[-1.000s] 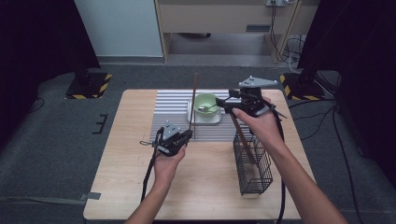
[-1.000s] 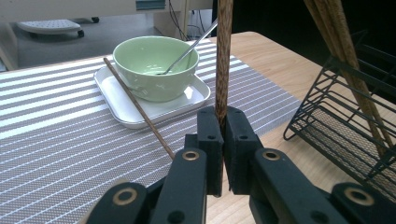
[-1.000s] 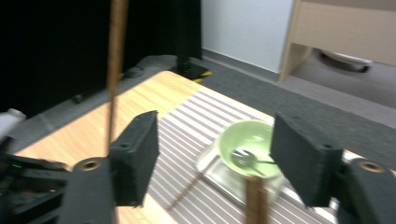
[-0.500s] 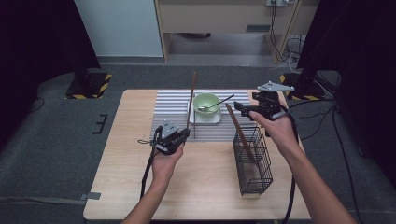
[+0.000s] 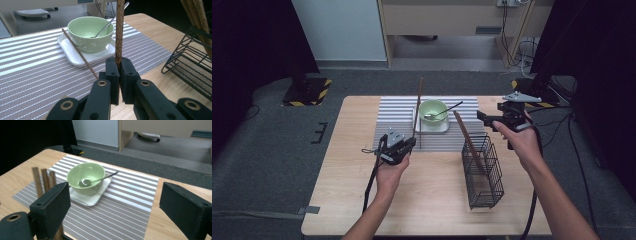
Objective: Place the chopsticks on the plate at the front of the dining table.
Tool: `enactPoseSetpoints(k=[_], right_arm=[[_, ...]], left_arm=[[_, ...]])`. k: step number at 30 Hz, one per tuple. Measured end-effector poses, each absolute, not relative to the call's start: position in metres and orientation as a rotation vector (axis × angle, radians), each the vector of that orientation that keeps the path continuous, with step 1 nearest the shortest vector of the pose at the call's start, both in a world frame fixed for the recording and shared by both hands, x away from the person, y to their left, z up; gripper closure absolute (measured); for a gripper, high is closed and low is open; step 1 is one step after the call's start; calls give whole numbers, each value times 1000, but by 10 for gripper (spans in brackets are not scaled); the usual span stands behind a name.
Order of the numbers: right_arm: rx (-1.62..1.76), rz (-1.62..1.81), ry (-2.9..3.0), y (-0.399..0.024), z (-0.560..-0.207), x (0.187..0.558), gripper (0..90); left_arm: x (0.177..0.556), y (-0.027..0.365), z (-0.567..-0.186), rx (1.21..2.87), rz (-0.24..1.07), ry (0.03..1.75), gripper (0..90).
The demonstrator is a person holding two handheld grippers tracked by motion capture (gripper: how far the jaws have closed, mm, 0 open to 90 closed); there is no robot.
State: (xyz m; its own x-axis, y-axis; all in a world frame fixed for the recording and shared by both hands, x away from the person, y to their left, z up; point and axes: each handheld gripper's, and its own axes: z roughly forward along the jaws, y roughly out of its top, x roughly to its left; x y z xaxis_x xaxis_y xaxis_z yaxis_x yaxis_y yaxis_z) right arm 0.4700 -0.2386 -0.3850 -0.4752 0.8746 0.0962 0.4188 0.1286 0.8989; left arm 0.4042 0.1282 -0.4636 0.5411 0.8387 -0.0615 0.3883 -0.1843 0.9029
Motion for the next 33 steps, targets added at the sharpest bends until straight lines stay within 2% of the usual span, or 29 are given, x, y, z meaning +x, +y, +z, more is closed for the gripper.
enactPoseSetpoints(k=[19,33], right_arm=[[1369,1263,1899,-287,-420,467,96],[1429,1188,1880,-307,-451,461,100]], left_arm=[[408,130,-468,1784,587,1043,859],[415,128,-469,1779,622,1061,858]])
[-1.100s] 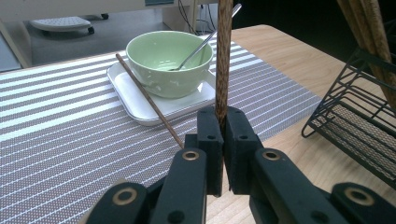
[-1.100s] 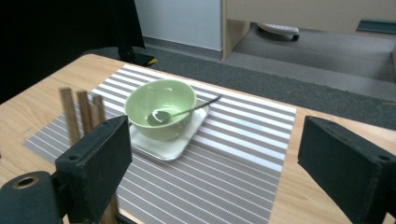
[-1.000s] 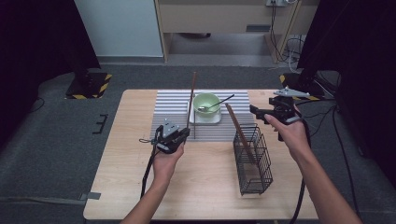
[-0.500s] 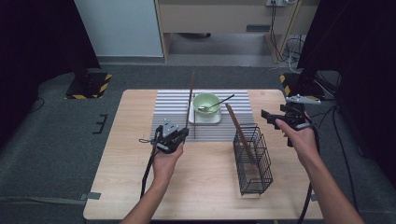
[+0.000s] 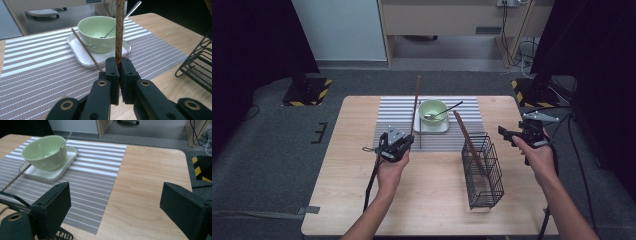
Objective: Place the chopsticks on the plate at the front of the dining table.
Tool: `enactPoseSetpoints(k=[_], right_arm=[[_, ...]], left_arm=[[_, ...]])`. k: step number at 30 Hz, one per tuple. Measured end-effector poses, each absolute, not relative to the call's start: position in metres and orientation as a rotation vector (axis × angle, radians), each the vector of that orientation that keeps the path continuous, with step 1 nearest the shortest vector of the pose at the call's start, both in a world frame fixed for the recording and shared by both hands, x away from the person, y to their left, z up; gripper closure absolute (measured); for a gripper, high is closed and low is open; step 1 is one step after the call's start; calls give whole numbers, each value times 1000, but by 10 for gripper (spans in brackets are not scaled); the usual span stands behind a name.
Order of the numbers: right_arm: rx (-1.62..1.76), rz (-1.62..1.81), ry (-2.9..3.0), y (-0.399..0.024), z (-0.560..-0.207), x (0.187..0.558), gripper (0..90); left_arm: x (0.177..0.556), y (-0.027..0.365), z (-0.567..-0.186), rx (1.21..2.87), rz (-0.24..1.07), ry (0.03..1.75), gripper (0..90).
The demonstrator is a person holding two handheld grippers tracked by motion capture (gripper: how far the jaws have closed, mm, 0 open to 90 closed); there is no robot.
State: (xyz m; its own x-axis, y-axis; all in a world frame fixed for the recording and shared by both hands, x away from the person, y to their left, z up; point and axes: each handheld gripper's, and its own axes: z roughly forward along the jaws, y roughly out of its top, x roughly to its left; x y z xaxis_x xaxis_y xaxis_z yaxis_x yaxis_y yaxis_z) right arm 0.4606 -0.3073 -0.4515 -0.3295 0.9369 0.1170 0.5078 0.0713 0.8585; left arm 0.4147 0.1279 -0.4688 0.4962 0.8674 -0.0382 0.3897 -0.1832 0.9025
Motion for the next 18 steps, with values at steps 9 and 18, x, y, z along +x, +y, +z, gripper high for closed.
enactPoseSetpoints(k=[9,18], right_arm=[[1463,1139,1900,-316,-481,454,100],[1513,1099,1917,-321,-503,452,94]], left_arm=[[423,120,-466,1771,634,1081,858],[430,110,-460,1773,641,1086,858]])
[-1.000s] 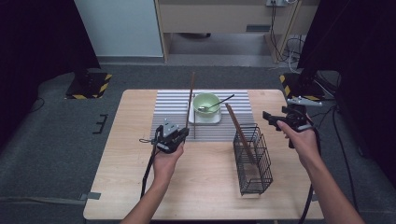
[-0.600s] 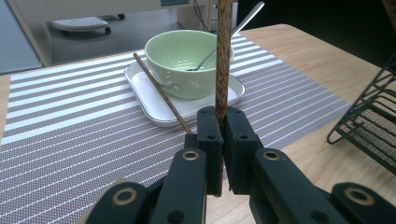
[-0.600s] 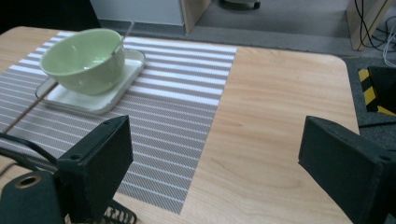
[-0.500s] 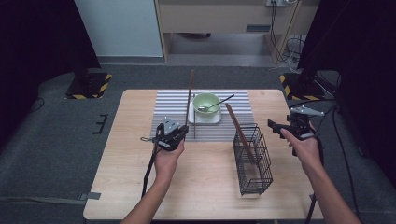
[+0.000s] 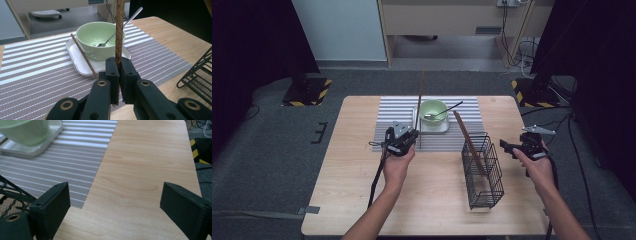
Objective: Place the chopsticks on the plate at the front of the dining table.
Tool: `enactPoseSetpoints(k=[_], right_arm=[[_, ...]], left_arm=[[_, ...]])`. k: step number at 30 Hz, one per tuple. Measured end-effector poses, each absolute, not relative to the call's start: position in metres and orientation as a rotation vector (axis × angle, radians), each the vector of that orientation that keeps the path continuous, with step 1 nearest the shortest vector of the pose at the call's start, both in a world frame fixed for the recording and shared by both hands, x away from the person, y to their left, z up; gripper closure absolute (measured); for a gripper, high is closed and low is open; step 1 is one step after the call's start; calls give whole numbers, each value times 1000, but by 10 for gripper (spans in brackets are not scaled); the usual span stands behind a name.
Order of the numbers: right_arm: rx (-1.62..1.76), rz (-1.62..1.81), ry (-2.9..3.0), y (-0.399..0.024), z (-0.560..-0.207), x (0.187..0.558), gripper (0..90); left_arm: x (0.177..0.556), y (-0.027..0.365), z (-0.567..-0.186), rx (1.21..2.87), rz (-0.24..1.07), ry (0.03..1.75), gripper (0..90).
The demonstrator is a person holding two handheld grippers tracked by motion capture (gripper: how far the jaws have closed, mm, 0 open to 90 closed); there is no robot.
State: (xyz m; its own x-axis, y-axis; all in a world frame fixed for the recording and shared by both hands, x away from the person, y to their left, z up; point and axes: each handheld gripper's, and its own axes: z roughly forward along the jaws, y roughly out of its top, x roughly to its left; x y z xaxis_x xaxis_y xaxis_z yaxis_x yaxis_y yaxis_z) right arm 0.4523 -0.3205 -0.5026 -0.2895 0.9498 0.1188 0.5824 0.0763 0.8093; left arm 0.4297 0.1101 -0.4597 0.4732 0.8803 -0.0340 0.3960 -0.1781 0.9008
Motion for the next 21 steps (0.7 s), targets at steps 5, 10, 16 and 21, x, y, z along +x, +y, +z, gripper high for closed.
enactPoseSetpoints(k=[5,10,16,21], right_arm=[[1525,1062,1930,-320,-514,452,93],[1544,1016,1948,-317,-524,453,90],[1557,975,1964,-315,-533,454,90],[1573,956,1971,-313,-539,454,87]], left_arm=[[436,108,-462,1770,658,1110,858],[443,109,-467,1762,668,1141,858],[446,108,-471,1736,667,1171,858],[450,105,-476,1754,697,1180,858]])
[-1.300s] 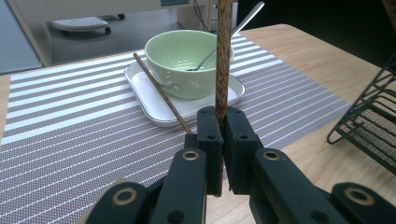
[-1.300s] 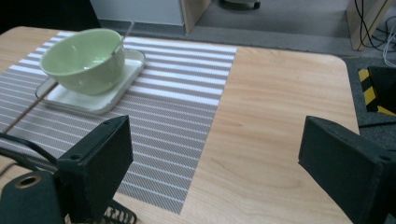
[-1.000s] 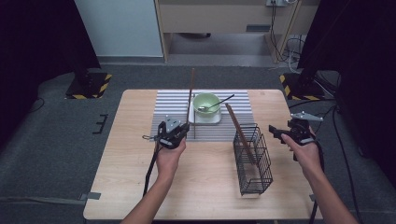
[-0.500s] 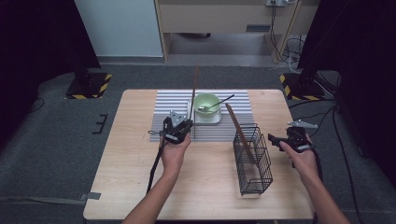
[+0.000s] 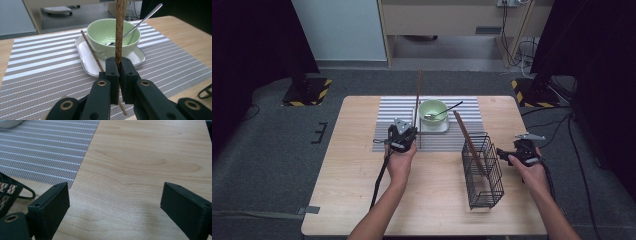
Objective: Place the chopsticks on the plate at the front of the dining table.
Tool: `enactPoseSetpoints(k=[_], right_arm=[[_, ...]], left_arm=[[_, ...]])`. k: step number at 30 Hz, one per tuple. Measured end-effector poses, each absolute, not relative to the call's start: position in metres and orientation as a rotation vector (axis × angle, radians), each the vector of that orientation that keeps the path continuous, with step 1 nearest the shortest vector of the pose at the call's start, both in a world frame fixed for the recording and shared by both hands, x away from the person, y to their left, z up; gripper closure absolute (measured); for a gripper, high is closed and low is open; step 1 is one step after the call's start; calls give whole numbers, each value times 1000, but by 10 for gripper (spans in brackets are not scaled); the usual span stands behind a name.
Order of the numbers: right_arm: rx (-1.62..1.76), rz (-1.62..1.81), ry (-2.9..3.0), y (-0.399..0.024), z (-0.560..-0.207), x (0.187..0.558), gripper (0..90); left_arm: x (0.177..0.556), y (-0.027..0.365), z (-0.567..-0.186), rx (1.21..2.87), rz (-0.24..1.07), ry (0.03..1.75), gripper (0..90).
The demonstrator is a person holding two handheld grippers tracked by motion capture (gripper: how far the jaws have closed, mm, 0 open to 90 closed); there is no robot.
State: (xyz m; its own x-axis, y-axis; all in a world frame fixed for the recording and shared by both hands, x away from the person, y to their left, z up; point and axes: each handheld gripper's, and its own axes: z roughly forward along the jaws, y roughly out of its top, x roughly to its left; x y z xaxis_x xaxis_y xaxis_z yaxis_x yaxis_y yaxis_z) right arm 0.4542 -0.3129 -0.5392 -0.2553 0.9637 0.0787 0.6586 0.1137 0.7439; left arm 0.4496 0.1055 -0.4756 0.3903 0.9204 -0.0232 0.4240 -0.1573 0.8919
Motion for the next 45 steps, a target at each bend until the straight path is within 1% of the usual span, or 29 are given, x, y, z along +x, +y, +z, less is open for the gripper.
enactPoseSetpoints(k=[6,15,45], right_arm=[[1586,903,1995,-308,-545,455,79],[1606,890,1992,-306,-553,455,80],[1572,856,1968,-307,-559,451,63]], left_arm=[[453,107,-484,1732,697,1203,857],[454,105,-494,1747,707,1222,857],[459,108,-513,1755,689,1281,856]])
